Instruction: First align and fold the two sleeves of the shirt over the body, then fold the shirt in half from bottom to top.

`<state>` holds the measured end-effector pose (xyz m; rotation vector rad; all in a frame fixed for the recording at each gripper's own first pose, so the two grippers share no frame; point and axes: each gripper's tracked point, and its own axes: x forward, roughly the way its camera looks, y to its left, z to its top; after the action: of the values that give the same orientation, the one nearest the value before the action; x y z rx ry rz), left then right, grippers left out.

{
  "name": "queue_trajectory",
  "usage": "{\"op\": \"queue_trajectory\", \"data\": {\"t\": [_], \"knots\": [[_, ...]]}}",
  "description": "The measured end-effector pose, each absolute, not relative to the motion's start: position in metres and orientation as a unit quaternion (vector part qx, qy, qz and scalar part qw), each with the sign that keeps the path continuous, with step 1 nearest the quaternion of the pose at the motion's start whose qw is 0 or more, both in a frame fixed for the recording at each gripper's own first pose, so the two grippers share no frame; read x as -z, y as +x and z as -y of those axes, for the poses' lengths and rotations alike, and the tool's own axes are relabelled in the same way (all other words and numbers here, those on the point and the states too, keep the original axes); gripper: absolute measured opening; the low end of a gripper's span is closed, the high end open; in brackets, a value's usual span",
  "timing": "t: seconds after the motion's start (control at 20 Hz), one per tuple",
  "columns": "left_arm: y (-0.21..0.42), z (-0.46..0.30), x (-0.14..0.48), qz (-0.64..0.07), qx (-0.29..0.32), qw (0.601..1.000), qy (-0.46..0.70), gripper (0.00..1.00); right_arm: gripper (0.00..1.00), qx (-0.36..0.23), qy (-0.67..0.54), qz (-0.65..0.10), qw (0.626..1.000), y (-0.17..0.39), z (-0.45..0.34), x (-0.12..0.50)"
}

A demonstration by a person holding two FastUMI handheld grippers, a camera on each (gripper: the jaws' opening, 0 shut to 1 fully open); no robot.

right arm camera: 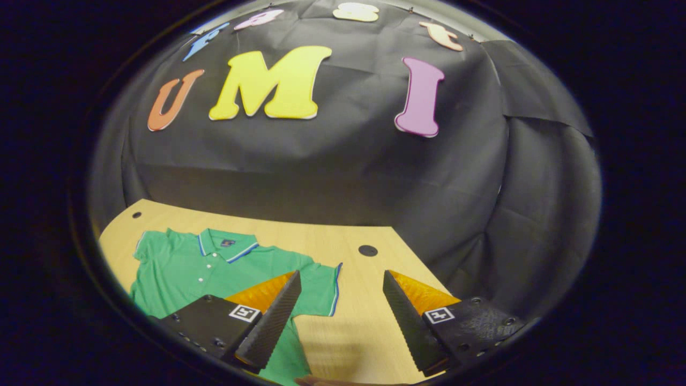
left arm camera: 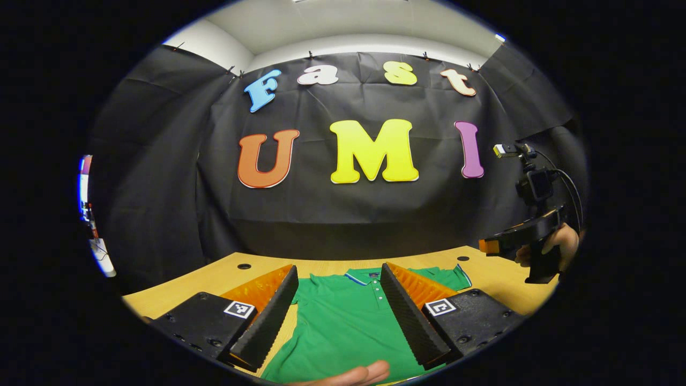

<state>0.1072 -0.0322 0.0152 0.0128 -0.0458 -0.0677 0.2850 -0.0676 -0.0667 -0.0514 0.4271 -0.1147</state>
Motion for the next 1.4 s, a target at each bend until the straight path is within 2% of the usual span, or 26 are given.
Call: {"op": "queue_trajectory", "data": {"t": [0.3,0.35,0.4,0.45,0.55,0.7,0.8,0.85,0.9,0.95,1.05,1.15,1.25,1.3,1.4], "knots": [[0.124,0.011,0.010,-0.002,0.013,1.000,-0.010,0.99,0.95,0.068,-0.036,-0.310,0.948,0.360,0.093,0.136],[0.125,0.008,0.013,-0.006,0.010,1.000,-0.012,0.99,0.95,0.068,-0.031,-0.328,0.942,0.367,0.092,0.147],[0.126,0.006,0.016,-0.009,0.009,1.000,-0.014,0.99,0.90,0.065,-0.025,-0.350,0.934,0.368,0.092,0.158],[0.127,0.004,0.019,-0.013,0.008,1.000,-0.015,0.99,0.94,0.062,-0.014,-0.370,0.927,0.371,0.092,0.171],[0.128,0.003,0.024,-0.023,0.007,1.000,-0.016,0.99,0.93,0.063,0.013,-0.403,0.913,0.373,0.092,0.190],[0.128,-0.001,0.034,-0.034,0.004,0.999,-0.010,1.00,0.74,0.060,0.064,-0.429,0.899,0.373,0.085,0.202],[0.130,-0.002,0.038,-0.038,0.003,0.999,-0.008,1.00,0.70,0.051,0.069,-0.440,0.894,0.372,0.083,0.207],[0.130,0.000,0.039,-0.040,0.004,0.999,-0.008,1.00,0.71,0.048,0.065,-0.443,0.893,0.370,0.082,0.207],[0.130,0.000,0.041,-0.041,0.005,0.999,-0.007,1.00,0.60,0.042,0.067,-0.447,0.891,0.371,0.079,0.208],[0.130,-0.001,0.042,-0.040,0.005,0.999,-0.005,1.00,0.55,0.035,0.072,-0.454,0.887,0.372,0.074,0.211],[0.130,0.000,0.044,-0.041,0.004,0.999,-0.003,1.00,0.54,0.044,0.087,-0.458,0.884,0.375,0.076,0.210],[0.130,-0.001,0.048,-0.045,0.003,0.999,-0.002,1.00,0.27,0.045,0.115,-0.468,0.875,0.377,0.073,0.213],[0.132,-0.001,0.053,-0.050,0.003,0.999,-0.002,1.00,0.28,0.039,0.113,-0.474,0.872,0.377,0.075,0.213],[0.133,-0.002,0.054,-0.053,0.002,0.999,-0.003,1.00,0.08,0.039,0.112,-0.477,0.871,0.379,0.072,0.211],[0.132,-0.004,0.058,-0.056,0.000,0.998,-0.005,1.00,0.08,0.031,0.104,-0.482,0.870,0.376,0.071,0.211]]}}
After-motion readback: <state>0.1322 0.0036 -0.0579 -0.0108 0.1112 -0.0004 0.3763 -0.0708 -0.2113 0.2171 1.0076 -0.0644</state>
